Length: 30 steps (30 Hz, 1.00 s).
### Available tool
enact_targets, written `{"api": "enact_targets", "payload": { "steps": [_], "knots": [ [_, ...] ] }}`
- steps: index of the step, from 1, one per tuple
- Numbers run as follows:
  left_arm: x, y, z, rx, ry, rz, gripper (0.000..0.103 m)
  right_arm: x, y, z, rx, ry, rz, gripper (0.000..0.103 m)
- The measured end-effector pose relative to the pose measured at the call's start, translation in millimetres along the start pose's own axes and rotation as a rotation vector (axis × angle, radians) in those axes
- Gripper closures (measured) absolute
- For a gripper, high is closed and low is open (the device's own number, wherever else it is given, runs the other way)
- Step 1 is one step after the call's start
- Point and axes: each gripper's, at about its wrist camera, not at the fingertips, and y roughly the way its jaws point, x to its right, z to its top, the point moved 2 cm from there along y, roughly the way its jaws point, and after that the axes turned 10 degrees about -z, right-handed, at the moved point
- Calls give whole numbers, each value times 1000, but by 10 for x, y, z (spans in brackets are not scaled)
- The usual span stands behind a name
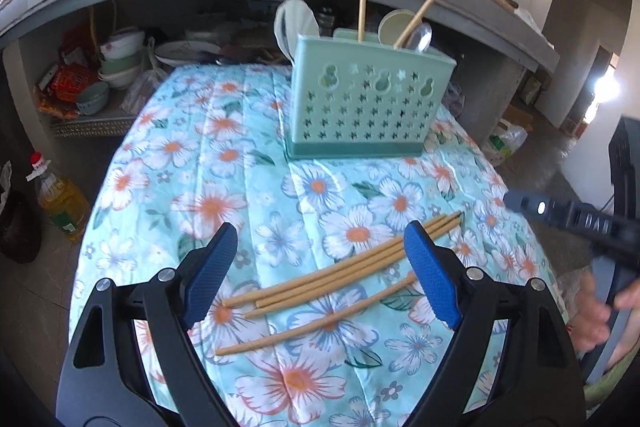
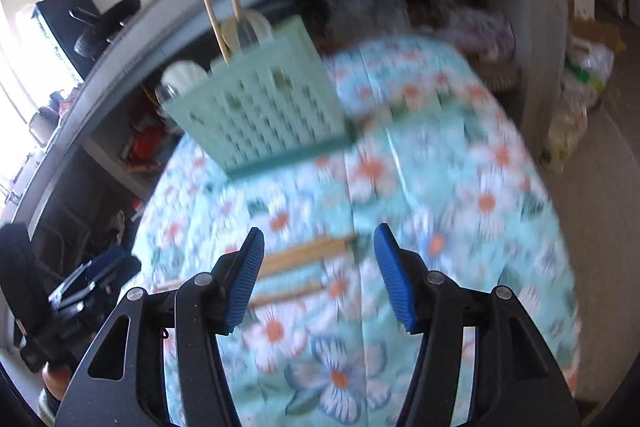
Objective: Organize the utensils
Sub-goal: 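Move both tools back down to the remaining chopsticks on the quilt, then grasp a chopstick with the left tool while the right tool hovers beside the chopsticks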
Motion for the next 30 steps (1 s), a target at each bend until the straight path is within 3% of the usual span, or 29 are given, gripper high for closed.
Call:
{"api": "enact_targets", "payload": {
  "steps": [6,18,30],
  "knots": [
    [146,249,-75,-83,19,-20,22,106,129,-258,-63,30,19,47],
    [496,424,-101,-143,54,-57,22,309,113,-193,-51,78,60,47],
    [784,412,-84,-146,127,-59,19,466,-9,-155,-22,110,61,47]
  ]
}}
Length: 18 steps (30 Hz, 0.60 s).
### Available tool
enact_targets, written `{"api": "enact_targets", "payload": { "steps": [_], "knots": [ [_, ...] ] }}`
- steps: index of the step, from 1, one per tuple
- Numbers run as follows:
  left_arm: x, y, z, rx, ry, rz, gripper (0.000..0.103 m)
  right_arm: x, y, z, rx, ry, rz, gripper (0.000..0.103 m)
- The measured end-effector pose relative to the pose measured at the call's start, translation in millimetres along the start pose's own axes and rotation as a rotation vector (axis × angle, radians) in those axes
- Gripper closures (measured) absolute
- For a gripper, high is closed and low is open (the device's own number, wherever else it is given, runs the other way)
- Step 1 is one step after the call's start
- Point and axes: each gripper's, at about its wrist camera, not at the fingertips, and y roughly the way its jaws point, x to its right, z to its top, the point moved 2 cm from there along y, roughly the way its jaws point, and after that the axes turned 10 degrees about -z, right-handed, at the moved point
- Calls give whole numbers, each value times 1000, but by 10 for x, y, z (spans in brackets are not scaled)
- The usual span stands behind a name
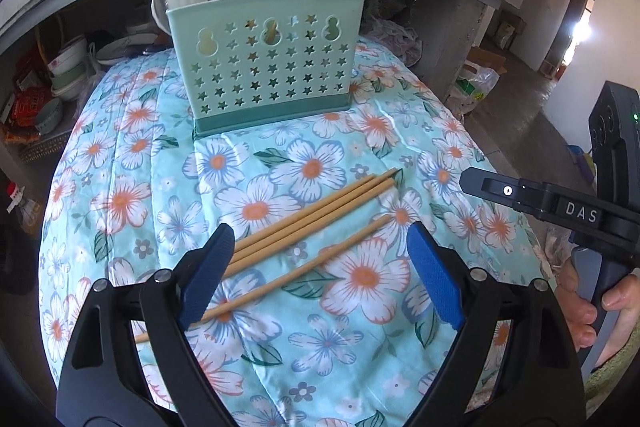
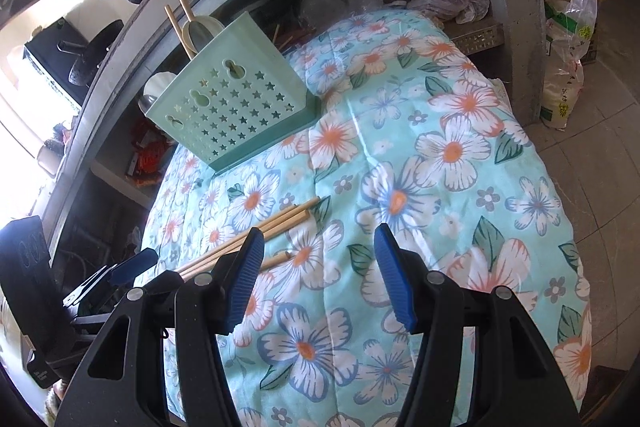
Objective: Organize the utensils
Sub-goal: 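Grasp a chopstick with the left tool while the right tool hovers beside the chopsticks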
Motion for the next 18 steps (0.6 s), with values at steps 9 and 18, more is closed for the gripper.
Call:
{"api": "enact_targets", "payload": {
  "steps": [9,18],
  "knots": [
    [5,9,-32,-18,-5,-36,17,-50,-32,16,7,-9,-4,47],
    [-26,105,-113,-39,154,117,17,49,-19,7,0,6,-28,47]
  ]
}}
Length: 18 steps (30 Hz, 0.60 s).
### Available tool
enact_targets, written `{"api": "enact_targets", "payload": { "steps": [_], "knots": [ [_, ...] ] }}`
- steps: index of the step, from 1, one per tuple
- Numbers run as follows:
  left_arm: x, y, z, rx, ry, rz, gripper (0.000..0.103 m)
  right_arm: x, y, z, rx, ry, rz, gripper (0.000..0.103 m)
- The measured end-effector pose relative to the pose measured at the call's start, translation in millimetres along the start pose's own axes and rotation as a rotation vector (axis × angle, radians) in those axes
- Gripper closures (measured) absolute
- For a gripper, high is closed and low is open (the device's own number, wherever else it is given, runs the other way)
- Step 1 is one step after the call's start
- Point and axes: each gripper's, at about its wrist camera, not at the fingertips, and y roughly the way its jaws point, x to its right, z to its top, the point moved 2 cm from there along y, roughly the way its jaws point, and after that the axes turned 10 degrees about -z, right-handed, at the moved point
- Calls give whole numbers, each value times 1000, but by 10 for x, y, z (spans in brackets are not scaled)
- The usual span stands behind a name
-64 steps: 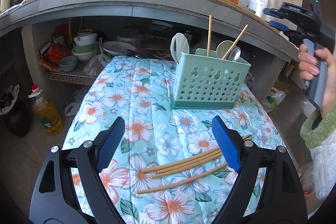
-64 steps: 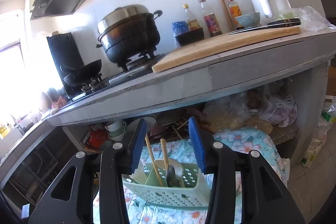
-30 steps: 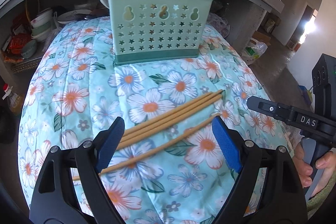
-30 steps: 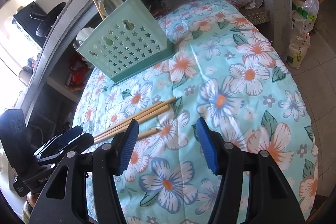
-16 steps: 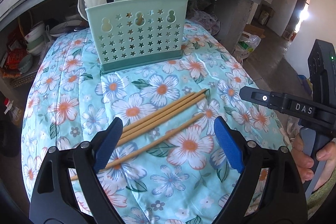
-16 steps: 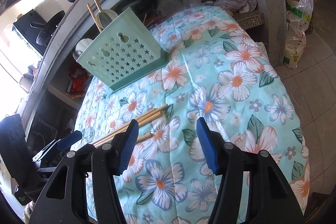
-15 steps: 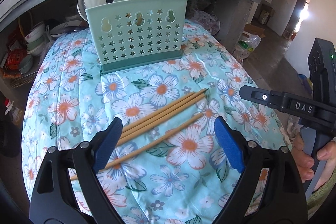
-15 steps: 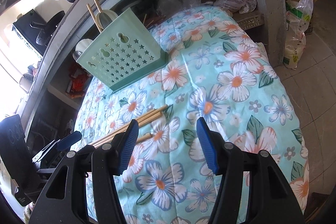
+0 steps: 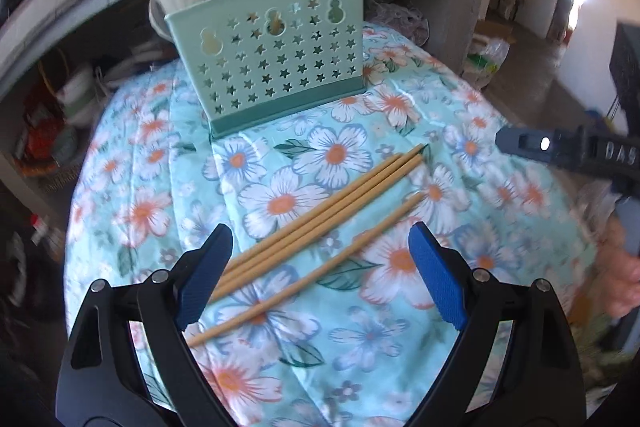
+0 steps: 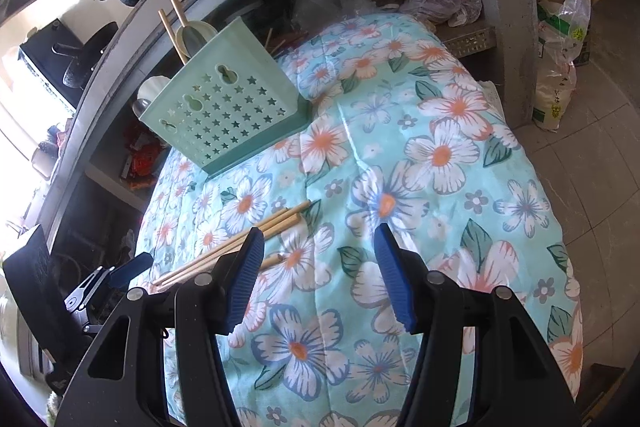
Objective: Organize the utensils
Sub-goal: 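Grasp a chopstick with the left tool while the right tool hovers beside the chopsticks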
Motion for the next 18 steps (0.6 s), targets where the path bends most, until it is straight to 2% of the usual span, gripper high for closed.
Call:
{"api": "enact_targets", "payload": {
  "steps": [3,6,11,12,15,18],
  "knots": [
    [147,49,-16,1,112,29,18,37,24,-19,-10,5,-3,47],
    [323,105,-31,3,232,47,27,75,47,-38,-20,17,-2,47],
    [532,260,-56,-9,417,96,52,99,78,-46,-31,28,7,47],
    [555,297,-65,-12,448,101,54,97,85,-49,-33,28,8,47],
    [577,441,-102,-47,509,120,64,93,113,-57,-41,30,15,47],
    [559,562,-138,-90,516,106,72,94,116,-65,-41,34,21,47]
  ]
}}
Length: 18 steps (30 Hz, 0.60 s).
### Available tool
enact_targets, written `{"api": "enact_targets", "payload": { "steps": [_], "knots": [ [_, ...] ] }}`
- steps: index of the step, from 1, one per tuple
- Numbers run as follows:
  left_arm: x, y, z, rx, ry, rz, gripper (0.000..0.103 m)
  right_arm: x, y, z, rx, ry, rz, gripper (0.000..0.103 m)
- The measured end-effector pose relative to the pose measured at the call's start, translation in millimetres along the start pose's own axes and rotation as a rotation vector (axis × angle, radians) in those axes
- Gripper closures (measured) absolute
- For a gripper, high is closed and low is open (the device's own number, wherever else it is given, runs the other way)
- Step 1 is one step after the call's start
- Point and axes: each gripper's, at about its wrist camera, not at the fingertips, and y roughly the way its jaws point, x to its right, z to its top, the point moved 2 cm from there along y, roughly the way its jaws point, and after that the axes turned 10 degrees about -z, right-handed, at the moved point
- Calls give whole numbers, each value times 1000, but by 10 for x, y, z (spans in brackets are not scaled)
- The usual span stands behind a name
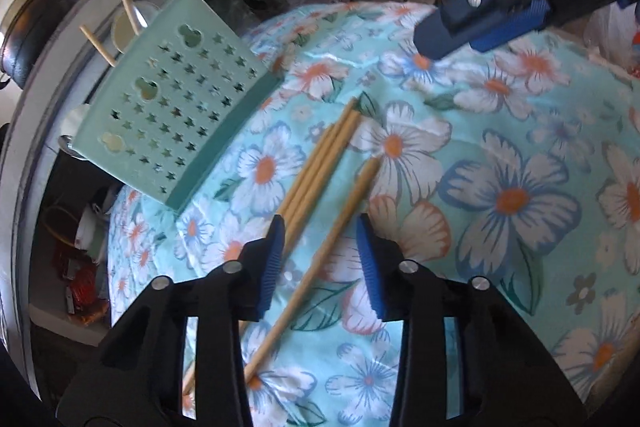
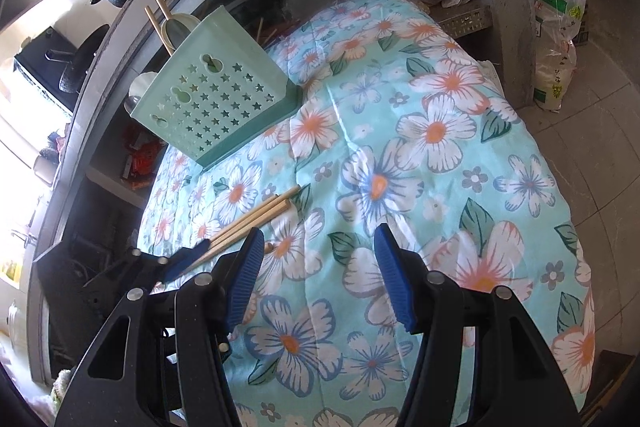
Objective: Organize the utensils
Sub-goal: 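Grasp a chopstick with the left tool while the right tool hovers beside the chopsticks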
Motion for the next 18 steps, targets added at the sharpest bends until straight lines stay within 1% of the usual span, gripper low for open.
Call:
{"api": "enact_targets", "payload": {
  "steps": [1,3,4,8,10,14,18],
  "knots": [
    [-1,22,-4,-5,0,-4,73,3,1,-1,0,1,1,47],
    [8,30,0,-5,10,-5,82,5,0,-4,-1,2,3,47],
    [14,43,7,-13,16,-9,89,5,2,-6,-1,3,4,47],
    [68,28,20,-16,59,23,91,7,11,-11,-6,5,8,47],
    [90,-16,21,-22,69,23,91,10,17,-13,-7,4,11,47],
    [140,-159,-9,-47,76,-6,92,18,26,-4,-7,7,13,47],
    [180,-266,-72,-66,46,-53,92,25,36,2,-7,11,15,47]
  ]
}}
